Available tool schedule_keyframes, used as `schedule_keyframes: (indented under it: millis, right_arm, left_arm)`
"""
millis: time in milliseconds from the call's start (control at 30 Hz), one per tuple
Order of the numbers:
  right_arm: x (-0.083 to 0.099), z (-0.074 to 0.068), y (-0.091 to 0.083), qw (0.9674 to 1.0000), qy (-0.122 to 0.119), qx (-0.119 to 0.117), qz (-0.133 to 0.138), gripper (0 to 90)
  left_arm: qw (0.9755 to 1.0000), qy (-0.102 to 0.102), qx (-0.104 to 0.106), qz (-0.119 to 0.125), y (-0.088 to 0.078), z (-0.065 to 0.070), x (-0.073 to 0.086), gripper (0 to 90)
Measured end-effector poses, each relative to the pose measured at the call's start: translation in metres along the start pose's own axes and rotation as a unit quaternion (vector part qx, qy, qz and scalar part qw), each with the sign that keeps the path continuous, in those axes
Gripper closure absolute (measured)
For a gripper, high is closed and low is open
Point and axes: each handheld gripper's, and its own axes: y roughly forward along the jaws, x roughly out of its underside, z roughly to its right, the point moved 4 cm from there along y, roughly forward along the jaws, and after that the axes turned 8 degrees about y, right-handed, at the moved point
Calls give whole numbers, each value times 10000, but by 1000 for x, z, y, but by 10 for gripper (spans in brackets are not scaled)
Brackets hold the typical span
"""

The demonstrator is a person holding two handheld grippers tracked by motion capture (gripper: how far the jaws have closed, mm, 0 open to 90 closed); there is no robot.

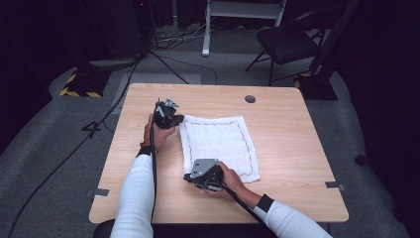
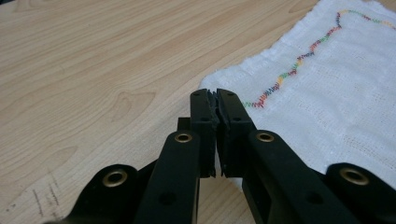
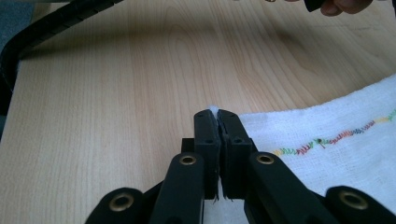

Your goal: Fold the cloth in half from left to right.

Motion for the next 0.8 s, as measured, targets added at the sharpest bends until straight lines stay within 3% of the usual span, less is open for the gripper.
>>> schedule_keyframes:
  millis: [333, 633, 800]
  right_arm:
    - [-13, 0, -5, 9998, -32, 51, 166, 878]
    - [-13, 5, -23, 9990, 111, 186, 396, 878]
    - [-5, 7, -39, 9982, 193, 297, 478, 877]
  left_arm:
    - [9998, 39, -205, 71, -10, -2, -8, 862]
    - [9993, 199, -272, 163, -13, 9, -28, 862]
    - [9989, 353, -255, 170, -6, 20, -42, 862]
